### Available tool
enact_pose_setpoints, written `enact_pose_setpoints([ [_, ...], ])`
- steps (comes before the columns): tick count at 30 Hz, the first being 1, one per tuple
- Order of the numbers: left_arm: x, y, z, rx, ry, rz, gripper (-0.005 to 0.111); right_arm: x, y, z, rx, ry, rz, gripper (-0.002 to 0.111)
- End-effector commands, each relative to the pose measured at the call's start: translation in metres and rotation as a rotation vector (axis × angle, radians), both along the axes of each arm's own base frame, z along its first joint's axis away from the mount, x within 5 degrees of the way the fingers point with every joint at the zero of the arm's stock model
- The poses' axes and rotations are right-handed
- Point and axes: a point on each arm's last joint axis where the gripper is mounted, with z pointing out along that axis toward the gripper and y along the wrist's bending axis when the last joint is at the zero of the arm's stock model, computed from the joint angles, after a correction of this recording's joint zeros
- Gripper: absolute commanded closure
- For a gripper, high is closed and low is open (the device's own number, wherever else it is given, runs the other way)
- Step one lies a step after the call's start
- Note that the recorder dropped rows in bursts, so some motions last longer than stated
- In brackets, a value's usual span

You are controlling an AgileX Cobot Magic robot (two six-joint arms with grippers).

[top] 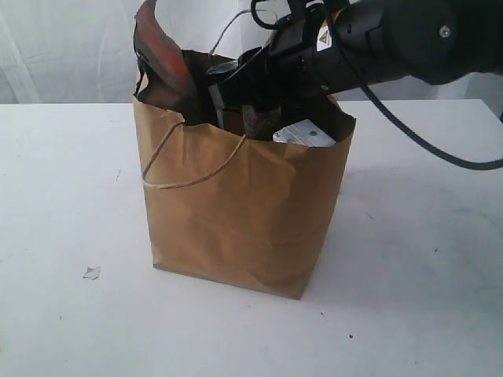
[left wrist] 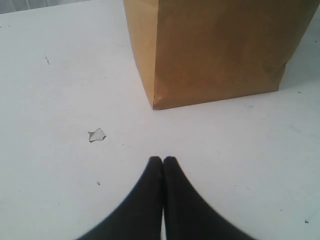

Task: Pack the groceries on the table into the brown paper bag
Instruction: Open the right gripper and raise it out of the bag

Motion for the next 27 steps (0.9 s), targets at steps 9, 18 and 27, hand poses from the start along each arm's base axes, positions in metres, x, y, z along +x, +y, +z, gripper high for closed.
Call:
enact_pose_setpoints([
  [9,0.0,0.0,-0.001,-0.012,0.008,0.006,0.107,-0.014,0.002,0.023,0.053,-0.093,0.042,0.05],
  [18,0.0,0.0,-0.001,-0.012,0.008,0.006,0.107,-0.03,-0.011,0.049,0.104,-0.157,0.04,0.05],
  [27,0.0,0.0,-0.001,-0.012,0.008,0.006,0.107,-0.043,-0.021,0.067,0.139,-0.203,0.04,0.05],
])
